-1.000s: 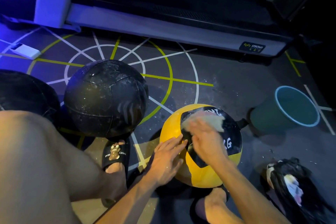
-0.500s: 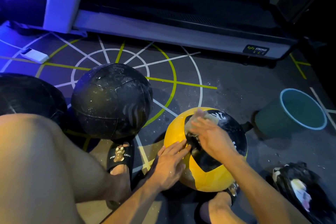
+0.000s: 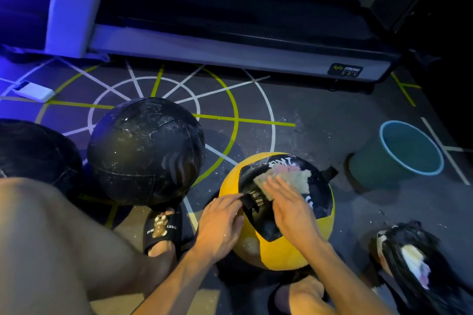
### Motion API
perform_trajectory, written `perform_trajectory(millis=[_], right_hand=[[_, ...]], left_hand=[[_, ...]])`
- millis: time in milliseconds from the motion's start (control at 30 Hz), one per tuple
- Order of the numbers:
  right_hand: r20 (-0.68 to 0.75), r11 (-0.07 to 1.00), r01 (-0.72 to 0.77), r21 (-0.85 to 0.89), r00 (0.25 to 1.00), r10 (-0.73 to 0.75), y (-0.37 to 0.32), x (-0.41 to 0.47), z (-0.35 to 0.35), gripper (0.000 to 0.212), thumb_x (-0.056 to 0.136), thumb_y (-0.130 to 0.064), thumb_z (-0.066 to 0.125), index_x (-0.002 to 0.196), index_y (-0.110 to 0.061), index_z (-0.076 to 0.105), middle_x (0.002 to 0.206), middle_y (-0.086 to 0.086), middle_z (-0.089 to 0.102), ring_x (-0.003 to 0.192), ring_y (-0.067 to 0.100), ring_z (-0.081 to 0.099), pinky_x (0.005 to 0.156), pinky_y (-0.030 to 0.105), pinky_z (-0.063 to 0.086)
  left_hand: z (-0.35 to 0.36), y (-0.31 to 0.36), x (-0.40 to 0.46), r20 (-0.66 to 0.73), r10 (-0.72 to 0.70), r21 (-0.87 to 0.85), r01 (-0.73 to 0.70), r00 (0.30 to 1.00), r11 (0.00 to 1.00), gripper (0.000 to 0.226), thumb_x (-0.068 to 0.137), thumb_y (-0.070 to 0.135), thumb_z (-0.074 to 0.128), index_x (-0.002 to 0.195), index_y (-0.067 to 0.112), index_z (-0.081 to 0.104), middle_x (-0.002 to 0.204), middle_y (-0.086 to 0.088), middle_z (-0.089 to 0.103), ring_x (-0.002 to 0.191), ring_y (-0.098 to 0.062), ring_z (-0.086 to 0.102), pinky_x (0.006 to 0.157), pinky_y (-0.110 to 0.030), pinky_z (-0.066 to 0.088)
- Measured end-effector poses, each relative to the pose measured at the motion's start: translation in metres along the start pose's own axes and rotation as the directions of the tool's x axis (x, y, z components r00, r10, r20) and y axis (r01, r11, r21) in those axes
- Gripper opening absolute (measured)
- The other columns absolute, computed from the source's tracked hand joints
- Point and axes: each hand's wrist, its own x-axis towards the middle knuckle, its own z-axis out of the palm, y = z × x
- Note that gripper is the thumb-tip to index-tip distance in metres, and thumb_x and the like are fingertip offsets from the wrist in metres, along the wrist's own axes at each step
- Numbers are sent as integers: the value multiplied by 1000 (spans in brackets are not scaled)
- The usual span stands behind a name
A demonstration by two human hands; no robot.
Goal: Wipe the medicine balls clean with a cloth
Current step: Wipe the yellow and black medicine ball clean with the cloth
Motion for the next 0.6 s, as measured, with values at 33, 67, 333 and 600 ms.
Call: perform_trajectory(millis=[33,67,333,600], right_hand=[[3,999,50,-12,999,-50,-4,-3,5,51,95,-11,40,140,-12,62,148,2,57,144,17,45,119,38,34],[3,995,101,-26,995,-101,-7,-6,9,51,93,-11,39,137,-11,64,145,3,59,141,18,49,118,36,33],[70,970,242,-8,968,-241,23,0,-9,52,94,-7,47,140,-24,61,150,-8,54,142,13,47,119,30,34],[-77,926,-315,210,938,337,44,6,-15,43,97,-2,56,135,-18,67,144,2,60,139,20,52,119,34,34]], left_hand=[[0,3,2,-29,27,-18,-27,999,999,47,96,39,46,136,24,63,148,10,55,136,-14,50,113,-36,41],[1,6,5,-49,45,-37,-47,998,998,46,96,36,51,139,23,62,147,10,57,133,-12,51,111,-34,42],[19,4,-3,-177,85,-56,-96,981,994,40,93,31,53,127,24,72,137,15,64,125,-7,61,102,-30,49],[25,0,0,-255,80,-59,-98,964,993,33,93,34,55,115,24,78,130,19,68,120,0,59,109,-10,32]])
